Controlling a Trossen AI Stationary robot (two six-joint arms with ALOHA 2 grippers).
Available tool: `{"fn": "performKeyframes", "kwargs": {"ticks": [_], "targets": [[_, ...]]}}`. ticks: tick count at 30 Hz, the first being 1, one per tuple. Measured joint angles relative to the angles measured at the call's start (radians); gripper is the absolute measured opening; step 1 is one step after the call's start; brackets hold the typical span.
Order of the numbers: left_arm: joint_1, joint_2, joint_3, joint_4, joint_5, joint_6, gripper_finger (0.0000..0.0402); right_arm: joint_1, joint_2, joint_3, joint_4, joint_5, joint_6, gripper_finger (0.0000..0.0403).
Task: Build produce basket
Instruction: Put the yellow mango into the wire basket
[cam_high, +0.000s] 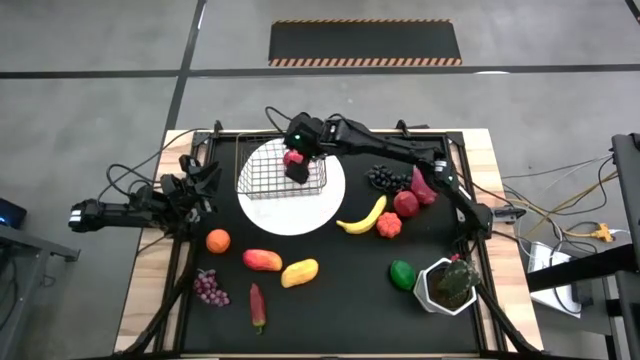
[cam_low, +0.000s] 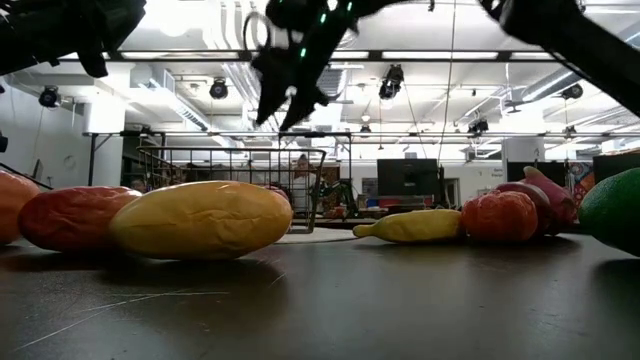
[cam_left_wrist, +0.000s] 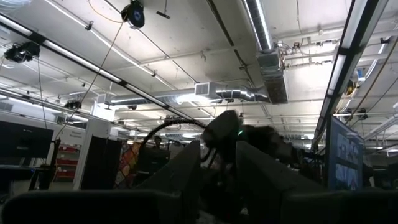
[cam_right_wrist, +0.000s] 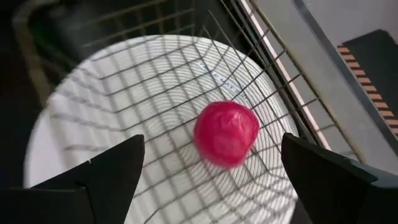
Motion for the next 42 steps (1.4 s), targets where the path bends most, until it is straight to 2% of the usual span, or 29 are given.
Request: {"fn": "performKeyframes", "kwargs": {"ticks": [7, 17, 24, 28, 33, 37, 42], "targets": [[0.000, 0.005, 0.000, -0.001, 0.021, -0.087, 0.0086, 0.133, -0.076, -0.001, -0.121, 0.003, 0.002, 0.0359], [0.000, 0.062, 0.009, -0.002, 0.232, -0.217, 0.0086, 0.355, -0.134, -0.024, -0.214, 0.015, 0.030, 0.0359], [0.000, 0.161, 0.047, 0.000, 0.325, -0.306, 0.0086, 0.474, -0.186, -0.184, -0.188, 0.165, 0.057, 0.0359], [0.000, 0.227, 0.064, 0.048, 0.351, -0.317, 0.0086, 0.503, -0.269, -0.383, -0.008, 0.172, 0.037, 0.0359], [0.000, 0.318, 0.065, 0.185, 0.390, -0.343, 0.0086, 0.501, -0.418, -0.679, 0.251, 0.165, -0.018, 0.0359], [0.000, 0.388, 0.065, 0.273, 0.397, -0.388, 0.0086, 0.485, -0.543, -0.923, 0.515, 0.161, -0.075, 0.0359], [-0.003, 0.473, 0.066, 0.354, 0.397, -0.445, 0.0086, 0.455, -0.681, -1.177, 0.826, 0.060, -0.120, 0.0359]]}}
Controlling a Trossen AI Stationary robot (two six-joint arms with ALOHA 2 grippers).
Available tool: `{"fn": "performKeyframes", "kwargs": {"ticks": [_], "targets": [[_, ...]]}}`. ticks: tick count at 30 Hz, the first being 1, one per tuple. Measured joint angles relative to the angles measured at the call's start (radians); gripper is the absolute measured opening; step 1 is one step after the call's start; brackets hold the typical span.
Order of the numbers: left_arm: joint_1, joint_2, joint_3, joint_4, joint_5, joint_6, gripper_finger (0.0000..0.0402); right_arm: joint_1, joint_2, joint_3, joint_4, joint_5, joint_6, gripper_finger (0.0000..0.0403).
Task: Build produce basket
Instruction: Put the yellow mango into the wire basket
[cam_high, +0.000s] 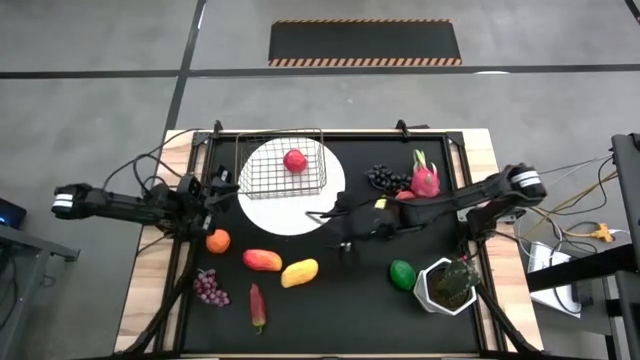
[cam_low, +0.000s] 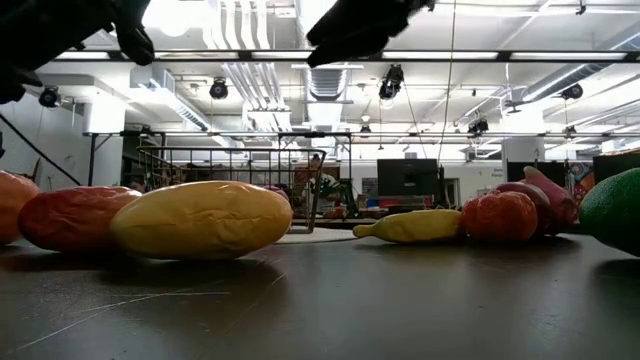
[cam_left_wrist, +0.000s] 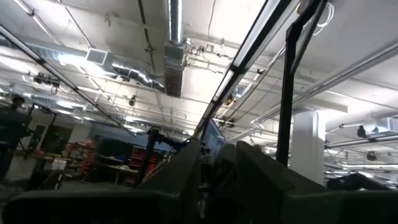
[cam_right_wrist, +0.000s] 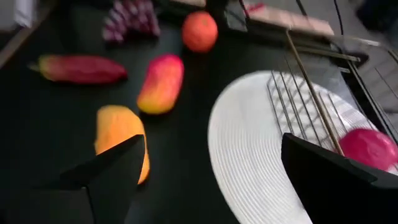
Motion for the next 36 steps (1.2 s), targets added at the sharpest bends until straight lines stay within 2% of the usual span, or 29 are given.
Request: {"fn": "performKeyframes", "kwargs": {"ticks": [6, 13, 19, 23, 28, 32, 36], "targets": [[-0.012, 0.081, 0.027, 0.041, 0.000, -0.053, 0.0086, -0.026, -0.154, -0.234, 0.245, -0.029, -0.042, 0.0359], [-0.035, 0.208, 0.164, 0.044, 0.000, -0.053, 0.0086, -0.037, -0.303, -0.454, 0.507, -0.037, -0.093, 0.0359], [-0.065, 0.305, 0.288, -0.070, 0.016, -0.097, 0.0086, -0.037, -0.389, -0.565, 0.633, -0.065, -0.114, 0.0359], [-0.080, 0.314, 0.385, -0.304, 0.053, -0.137, 0.0086, -0.037, -0.433, -0.607, 0.665, -0.066, -0.135, 0.0359], [-0.112, 0.323, 0.531, -0.702, 0.048, -0.203, 0.0086, -0.037, -0.472, -0.645, 0.692, -0.066, -0.148, 0.0359], [-0.155, 0.373, 0.650, -1.044, 0.024, -0.297, 0.0086, -0.038, -0.491, -0.667, 0.703, -0.063, -0.158, 0.0359], [-0.211, 0.456, 0.771, -1.315, -0.011, -0.374, 0.0085, -0.037, -0.513, -0.673, 0.707, -0.058, -0.158, 0.0359]]}}
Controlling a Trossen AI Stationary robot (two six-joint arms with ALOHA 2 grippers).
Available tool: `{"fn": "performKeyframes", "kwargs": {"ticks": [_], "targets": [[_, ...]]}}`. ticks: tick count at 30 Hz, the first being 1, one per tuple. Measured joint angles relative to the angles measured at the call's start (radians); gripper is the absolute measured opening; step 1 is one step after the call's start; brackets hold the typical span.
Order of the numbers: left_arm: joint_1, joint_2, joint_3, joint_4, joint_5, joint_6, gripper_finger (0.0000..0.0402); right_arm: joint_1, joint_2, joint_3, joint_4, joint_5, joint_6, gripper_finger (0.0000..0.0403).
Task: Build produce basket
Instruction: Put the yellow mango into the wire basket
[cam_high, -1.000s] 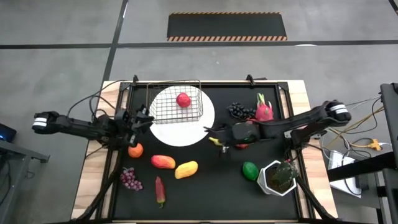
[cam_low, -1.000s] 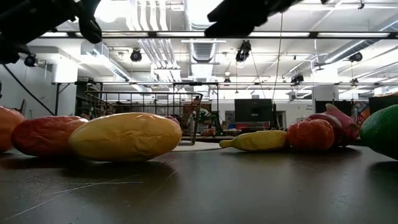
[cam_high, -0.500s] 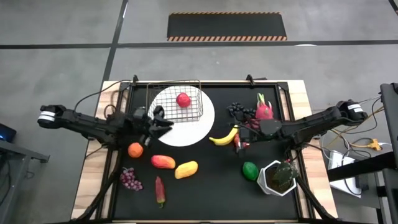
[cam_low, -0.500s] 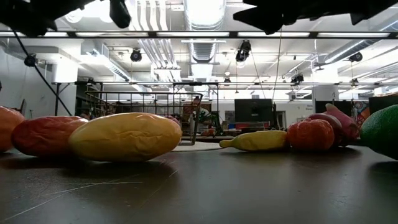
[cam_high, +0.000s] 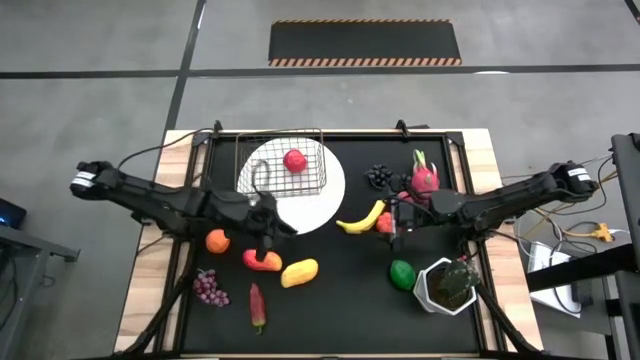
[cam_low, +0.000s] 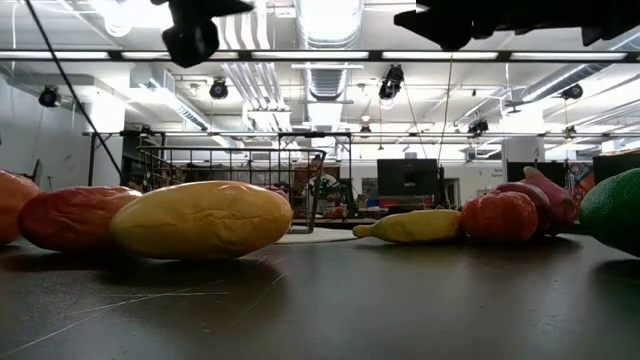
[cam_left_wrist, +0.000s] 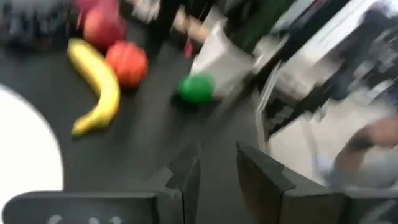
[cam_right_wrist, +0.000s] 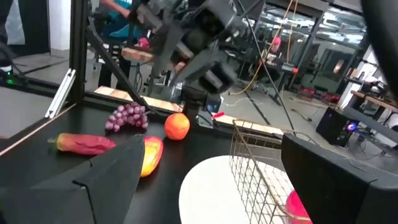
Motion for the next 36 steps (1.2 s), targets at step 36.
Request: {"fn": "performKeyframes", "kwargs": {"ticks": [36], "targets": [[-0.210, 0.688, 0.620, -0.837, -0.124, -0.017, 0.0229, 0.000, -0.008, -0.010, -0.056, 0.003, 0.048, 0.0359]]}}
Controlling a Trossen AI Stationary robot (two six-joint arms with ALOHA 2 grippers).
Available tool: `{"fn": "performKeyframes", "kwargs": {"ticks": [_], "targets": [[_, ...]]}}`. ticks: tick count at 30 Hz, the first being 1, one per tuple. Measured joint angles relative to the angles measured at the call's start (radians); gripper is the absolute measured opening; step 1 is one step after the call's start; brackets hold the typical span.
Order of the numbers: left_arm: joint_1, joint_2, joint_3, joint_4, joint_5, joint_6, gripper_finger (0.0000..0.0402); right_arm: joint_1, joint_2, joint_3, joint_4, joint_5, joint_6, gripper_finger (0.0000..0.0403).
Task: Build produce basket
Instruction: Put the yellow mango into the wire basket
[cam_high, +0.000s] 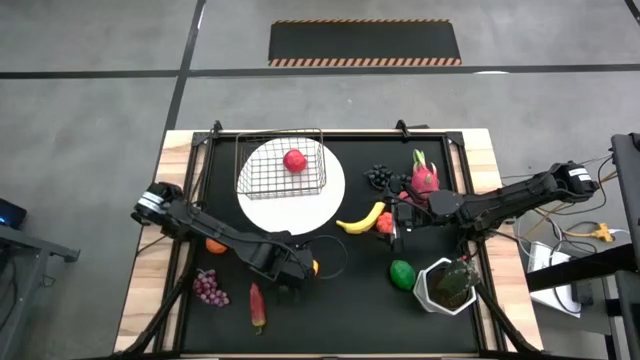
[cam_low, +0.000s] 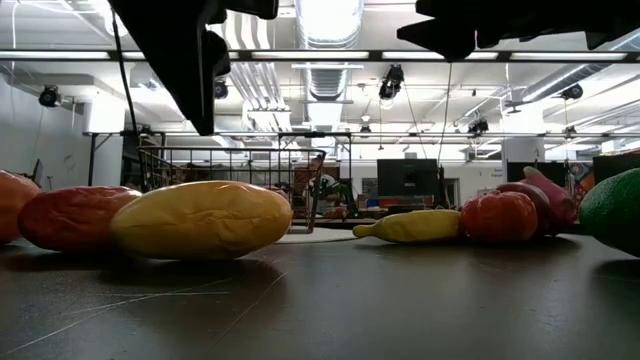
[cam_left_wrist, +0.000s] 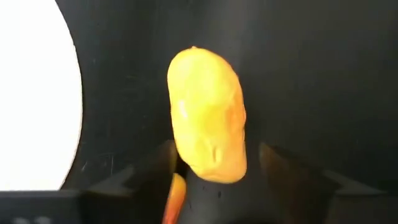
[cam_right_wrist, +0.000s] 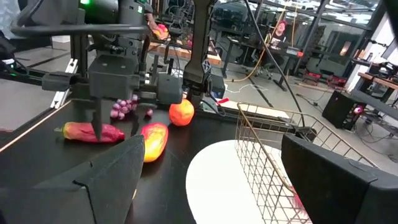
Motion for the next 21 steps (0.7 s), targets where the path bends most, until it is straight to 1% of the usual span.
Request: {"fn": "performKeyframes", "kwargs": {"ticks": [4, 7, 12, 18, 21], "targets": [[0.001, 0.030, -0.011, 0.029, -0.028, -0.002, 0.0301, 0.000, 0.000, 0.000, 0.000, 0.000, -0.004, 0.0359], [0.009, 0.065, -0.012, 0.053, -0.029, 0.015, 0.0330, 0.000, 0.000, 0.000, 0.000, 0.000, -0.013, 0.0359], [0.023, 0.119, -0.012, 0.082, -0.029, 0.024, 0.0338, 0.000, 0.000, 0.000, 0.000, 0.000, -0.024, 0.0359], [0.031, 0.130, -0.013, 0.107, -0.026, 0.013, 0.0338, 0.000, 0.000, 0.000, 0.000, 0.000, -0.040, 0.0359], [0.038, 0.131, -0.030, 0.126, 0.001, -0.020, 0.0338, 0.000, 0.000, 0.001, 0.000, 0.000, -0.043, 0.0359]]}}
